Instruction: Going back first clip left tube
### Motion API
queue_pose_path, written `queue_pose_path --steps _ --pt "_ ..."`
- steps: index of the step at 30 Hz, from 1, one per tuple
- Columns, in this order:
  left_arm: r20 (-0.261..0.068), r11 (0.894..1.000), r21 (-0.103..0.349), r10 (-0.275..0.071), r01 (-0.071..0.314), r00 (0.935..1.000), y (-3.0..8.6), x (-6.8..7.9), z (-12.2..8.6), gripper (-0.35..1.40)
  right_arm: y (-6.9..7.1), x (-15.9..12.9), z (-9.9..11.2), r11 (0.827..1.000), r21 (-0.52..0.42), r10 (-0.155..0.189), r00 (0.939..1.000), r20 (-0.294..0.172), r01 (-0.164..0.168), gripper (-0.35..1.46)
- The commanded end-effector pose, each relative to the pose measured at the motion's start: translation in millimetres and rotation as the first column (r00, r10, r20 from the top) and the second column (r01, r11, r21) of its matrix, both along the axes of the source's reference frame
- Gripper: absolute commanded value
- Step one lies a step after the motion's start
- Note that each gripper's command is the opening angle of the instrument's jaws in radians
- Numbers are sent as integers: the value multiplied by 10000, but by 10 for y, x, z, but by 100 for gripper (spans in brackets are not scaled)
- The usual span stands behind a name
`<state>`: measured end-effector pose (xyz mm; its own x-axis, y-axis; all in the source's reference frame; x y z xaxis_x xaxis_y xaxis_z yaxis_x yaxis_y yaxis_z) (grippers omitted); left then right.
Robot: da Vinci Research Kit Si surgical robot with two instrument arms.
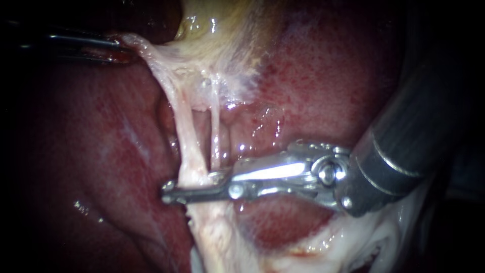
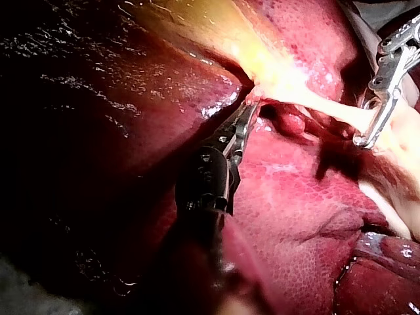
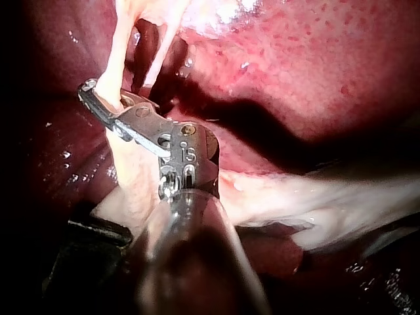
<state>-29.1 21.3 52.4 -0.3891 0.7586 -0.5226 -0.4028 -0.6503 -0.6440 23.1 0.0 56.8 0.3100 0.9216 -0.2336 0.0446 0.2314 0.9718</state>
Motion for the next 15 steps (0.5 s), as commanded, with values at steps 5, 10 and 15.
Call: queue_pose_path --steps 5,10,15 --pt "-5 10000 -6 -2 2 10000 0 0 0 -35 -7 5 14 9999 -73 -122 9999 -32 122 6" --pt "-6 10000 -9 -3 3 10000 0 0 1 -35 -16 13 37 9942 -1072 -89 9997 -221 65 39" --pt "-6 10000 -11 -1 1 10000 -1 0 1 -35 -13 2 46 9655 -2591 223 9996 -152 -255 45"
